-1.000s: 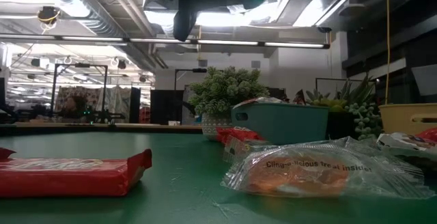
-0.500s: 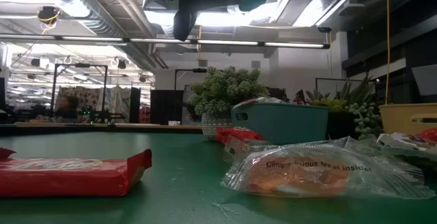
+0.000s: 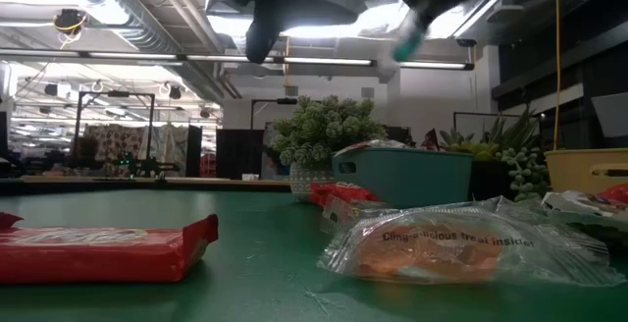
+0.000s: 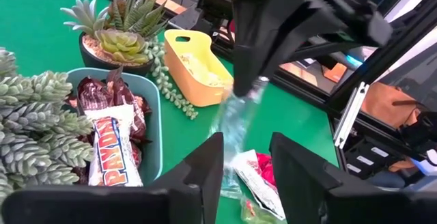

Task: Organize candy in baskets
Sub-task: Put the blue gummy into the yellow bin, then put the red chocolate into the red bin

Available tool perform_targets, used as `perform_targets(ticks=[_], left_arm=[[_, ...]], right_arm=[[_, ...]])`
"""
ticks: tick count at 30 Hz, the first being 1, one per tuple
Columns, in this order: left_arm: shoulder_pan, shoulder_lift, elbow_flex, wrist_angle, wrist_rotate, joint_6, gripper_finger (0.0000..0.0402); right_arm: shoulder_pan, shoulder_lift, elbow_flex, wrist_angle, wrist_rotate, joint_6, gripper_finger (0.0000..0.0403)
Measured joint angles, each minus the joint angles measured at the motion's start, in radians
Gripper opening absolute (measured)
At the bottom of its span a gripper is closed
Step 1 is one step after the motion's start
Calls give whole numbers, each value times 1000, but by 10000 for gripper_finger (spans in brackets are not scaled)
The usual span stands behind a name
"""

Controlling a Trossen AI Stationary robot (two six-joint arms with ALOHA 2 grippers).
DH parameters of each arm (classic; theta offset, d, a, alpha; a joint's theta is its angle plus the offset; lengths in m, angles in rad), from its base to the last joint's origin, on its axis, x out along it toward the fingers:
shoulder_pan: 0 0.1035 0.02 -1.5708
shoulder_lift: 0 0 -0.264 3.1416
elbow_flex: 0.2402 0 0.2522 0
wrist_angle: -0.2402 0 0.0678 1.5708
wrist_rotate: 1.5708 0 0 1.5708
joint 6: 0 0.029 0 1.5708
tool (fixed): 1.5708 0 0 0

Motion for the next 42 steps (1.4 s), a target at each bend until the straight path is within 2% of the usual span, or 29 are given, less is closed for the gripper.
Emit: perform_targets(ticks=[12,16,24,32,35,42], left_arm=[[0,0,0,-2,0,0,117],[0,0,0,-2,0,0,117],[-2,0,0,-2,12,0,117],[-24,0,0,-7,227,0,117],[-61,0,0,-68,267,-1,117],[-159,0,0,-233,261,-65,124]], right_arm=[[0,-1,0,-615,-28,308,2],[0,-1,0,-753,-27,407,5],[0,-1,0,-778,-27,444,26],[0,-1,0,-778,-26,444,93],[0,-1,0,-778,-26,444,121],[0,-1,0,-771,-26,444,156]])
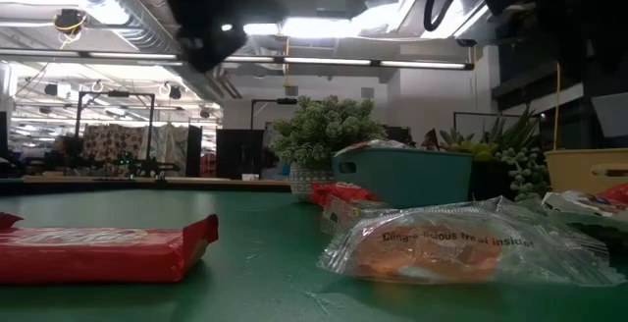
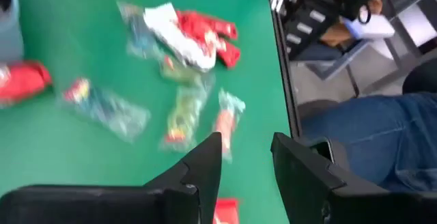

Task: Organize candy in baskets
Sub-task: Put the red chocolate into the red bin

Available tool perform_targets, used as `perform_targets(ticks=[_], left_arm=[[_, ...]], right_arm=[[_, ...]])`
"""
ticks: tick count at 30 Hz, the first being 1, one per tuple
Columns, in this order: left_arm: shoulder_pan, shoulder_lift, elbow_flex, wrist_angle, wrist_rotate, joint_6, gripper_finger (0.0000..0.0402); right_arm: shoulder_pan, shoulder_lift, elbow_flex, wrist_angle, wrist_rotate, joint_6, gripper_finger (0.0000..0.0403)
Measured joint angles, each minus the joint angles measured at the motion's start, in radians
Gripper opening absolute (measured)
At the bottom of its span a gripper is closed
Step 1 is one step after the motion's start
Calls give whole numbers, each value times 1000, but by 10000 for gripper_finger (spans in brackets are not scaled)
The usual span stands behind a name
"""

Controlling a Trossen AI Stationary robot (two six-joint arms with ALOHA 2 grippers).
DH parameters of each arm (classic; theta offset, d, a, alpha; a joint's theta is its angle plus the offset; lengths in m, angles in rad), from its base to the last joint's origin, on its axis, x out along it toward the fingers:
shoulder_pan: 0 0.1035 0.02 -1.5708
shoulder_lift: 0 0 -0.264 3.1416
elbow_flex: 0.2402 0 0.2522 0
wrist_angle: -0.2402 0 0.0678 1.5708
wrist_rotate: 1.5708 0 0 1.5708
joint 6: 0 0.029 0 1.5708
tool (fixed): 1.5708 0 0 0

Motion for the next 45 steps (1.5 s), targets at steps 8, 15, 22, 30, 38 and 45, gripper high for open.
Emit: perform_targets(ticks=[8,15,22,30,38,45], left_arm=[[-83,0,0,-178,-9,-144,176],[-171,0,0,-262,-53,-63,185],[-231,1,0,-268,-162,140,173],[-231,103,0,-267,-135,237,173],[-227,159,-1,-246,-117,347,173],[-223,163,-1,-243,-112,378,169]], right_arm=[[0,0,0,1,0,1,159],[0,0,0,13,0,2,159],[0,0,0,92,0,3,159],[0,0,0,110,0,3,159],[0,0,0,110,0,3,159],[0,0,0,110,0,3,159]])
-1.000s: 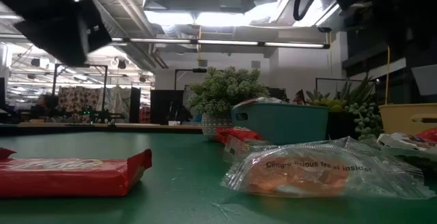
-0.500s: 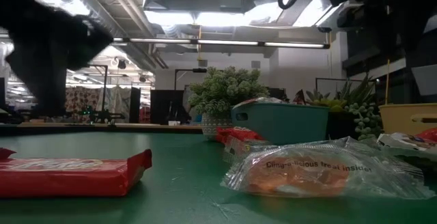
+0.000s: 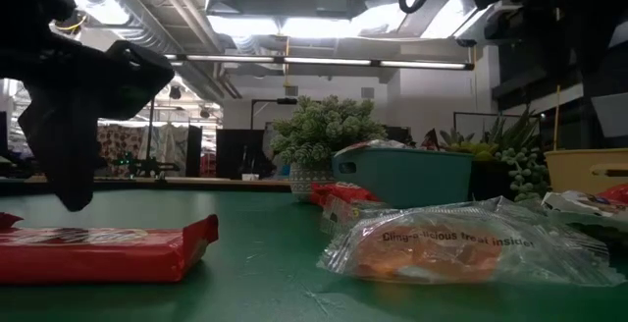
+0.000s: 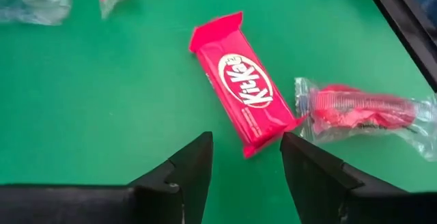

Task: Organize candy in baskets
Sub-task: Put the red chocolate into the red bin

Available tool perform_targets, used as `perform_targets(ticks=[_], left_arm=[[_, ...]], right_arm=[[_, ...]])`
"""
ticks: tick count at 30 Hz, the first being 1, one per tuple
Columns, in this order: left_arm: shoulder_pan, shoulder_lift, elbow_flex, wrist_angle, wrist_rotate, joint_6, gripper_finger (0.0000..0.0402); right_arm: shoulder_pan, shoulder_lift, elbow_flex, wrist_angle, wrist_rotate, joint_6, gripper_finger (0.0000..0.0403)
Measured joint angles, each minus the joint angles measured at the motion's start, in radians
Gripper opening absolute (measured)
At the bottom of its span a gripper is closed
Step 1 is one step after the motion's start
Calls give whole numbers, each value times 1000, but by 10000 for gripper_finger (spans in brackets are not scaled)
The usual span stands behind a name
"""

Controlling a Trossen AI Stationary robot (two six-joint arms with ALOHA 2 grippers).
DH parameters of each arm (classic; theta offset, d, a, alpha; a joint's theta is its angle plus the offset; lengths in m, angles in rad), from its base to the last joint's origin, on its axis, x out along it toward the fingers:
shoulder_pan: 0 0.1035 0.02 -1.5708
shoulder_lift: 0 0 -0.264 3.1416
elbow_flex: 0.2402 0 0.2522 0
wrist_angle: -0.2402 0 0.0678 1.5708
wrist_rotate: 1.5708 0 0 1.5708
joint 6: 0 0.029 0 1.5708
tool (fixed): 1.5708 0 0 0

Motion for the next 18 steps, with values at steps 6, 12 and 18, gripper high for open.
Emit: perform_targets(ticks=[6,12,18], left_arm=[[1,40,0,25,36,0,145],[3,51,0,56,31,-2,114],[6,50,0,57,35,-53,73]], right_arm=[[0,0,0,0,0,0,159],[0,0,0,0,0,0,159],[0,0,0,4,0,0,159]])
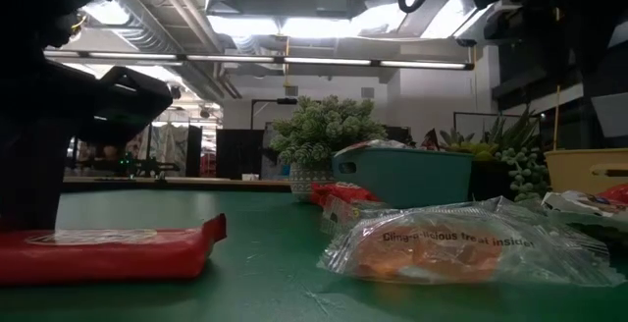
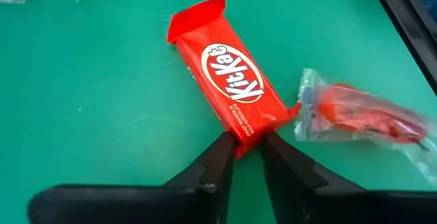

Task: Organize candy in baskets
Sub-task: Put the red chocolate into the red bin

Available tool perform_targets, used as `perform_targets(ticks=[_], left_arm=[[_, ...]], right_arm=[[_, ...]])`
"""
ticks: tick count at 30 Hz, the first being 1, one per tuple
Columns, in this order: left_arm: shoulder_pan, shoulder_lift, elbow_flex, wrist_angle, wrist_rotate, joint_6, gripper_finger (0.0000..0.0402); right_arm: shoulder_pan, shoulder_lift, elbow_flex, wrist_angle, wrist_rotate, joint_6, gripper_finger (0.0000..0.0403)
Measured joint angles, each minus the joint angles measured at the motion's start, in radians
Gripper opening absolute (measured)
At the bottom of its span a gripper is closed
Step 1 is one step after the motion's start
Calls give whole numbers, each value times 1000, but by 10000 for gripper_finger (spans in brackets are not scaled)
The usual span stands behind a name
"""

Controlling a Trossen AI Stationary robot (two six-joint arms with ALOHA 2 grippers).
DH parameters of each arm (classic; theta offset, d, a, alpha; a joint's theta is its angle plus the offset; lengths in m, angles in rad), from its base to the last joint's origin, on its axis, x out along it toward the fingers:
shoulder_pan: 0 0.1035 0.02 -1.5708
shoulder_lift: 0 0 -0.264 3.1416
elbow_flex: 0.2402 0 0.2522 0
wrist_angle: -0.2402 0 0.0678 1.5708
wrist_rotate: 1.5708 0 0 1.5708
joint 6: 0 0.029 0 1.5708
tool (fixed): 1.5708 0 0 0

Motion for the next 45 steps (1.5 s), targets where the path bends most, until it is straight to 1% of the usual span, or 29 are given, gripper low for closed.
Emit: perform_targets(ticks=[9,16,23,28,32,35,42,45], left_arm=[[0,0,0,1,-2,-92,7],[0,-9,0,0,3,-115,1],[16,-84,0,-2,12,-192,1],[17,-172,-1,-6,83,-198,0],[17,-263,-1,-45,150,-266,0],[15,-344,-1,-127,216,-359,0],[1,-523,-1,-383,391,-644,0],[-12,-583,-1,-474,449,-763,0]], right_arm=[[0,0,0,13,0,0,159],[0,0,0,15,0,0,159],[0,0,0,15,0,0,159],[0,0,0,15,0,0,159],[0,0,0,14,0,0,159],[0,0,0,15,0,0,159],[0,0,0,21,0,0,159],[0,0,0,21,0,0,159]])
